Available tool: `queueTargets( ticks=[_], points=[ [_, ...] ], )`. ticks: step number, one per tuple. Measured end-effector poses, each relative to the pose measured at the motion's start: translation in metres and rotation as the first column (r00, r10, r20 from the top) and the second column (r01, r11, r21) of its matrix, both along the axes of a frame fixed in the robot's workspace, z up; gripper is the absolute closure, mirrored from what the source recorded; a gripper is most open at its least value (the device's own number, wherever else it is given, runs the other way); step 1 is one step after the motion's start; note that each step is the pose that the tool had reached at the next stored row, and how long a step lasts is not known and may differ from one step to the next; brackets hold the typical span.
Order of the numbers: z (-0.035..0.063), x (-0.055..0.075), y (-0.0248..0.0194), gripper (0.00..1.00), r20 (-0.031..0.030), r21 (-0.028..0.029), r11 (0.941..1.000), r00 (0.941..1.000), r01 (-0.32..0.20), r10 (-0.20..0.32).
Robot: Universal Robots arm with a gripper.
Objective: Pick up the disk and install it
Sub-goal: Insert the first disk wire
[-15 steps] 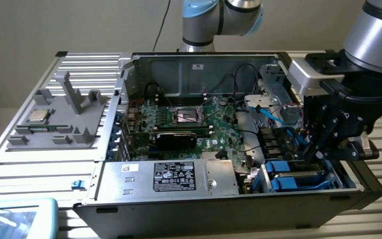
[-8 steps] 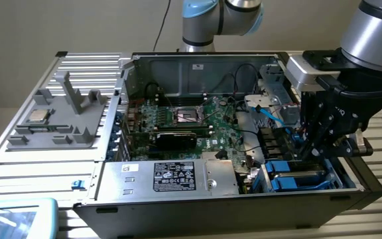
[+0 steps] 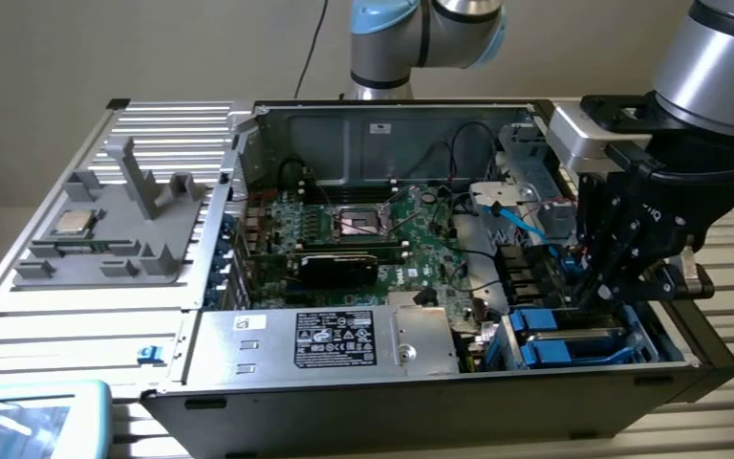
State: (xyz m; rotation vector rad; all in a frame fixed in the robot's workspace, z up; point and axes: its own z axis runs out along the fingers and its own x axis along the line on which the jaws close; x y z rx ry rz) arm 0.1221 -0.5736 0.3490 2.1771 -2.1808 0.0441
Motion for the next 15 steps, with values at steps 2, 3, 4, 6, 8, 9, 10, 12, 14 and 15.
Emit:
queueTargets(
  ticks=[2, 3, 4, 6, 8, 9, 10, 12, 14, 15],
  points=[
    [-0.0004, 0.0006, 0.0001, 0.84, -0.0056, -0.0002, 1.0000, 1.0000, 0.005, -0.005],
    [-0.0004, 0.0014, 0.0002, 0.84, -0.0064, -0.0010, 1.0000, 1.0000, 0.007, -0.007],
    [-0.0006, 0.0024, 0.0002, 0.84, -0.0065, -0.0016, 1.0000, 0.9999, 0.009, -0.009],
    [-0.0008, 0.0037, 0.0003, 0.84, -0.0071, -0.0018, 0.9999, 0.9999, 0.010, -0.010],
    [-0.0007, 0.0037, 0.0003, 0.84, -0.0073, -0.0021, 0.9999, 0.9999, 0.010, -0.010],
    [-0.0007, 0.0044, 0.0003, 0.84, -0.0078, -0.0023, 0.9999, 0.9999, 0.010, -0.010],
    [-0.0008, 0.0047, 0.0007, 0.84, -0.0080, -0.0035, 0.9999, 0.9999, 0.010, -0.010],
    [-0.0013, 0.0048, 0.0018, 0.84, -0.0100, -0.0085, 0.9999, 0.9999, 0.011, -0.011],
    [-0.0014, 0.0049, 0.0026, 0.84, -0.0111, -0.0133, 0.9998, 0.9999, 0.011, -0.011],
    [-0.0014, 0.0049, 0.0025, 0.84, -0.0112, -0.0135, 0.9998, 0.9999, 0.011, -0.011]
  ],
)
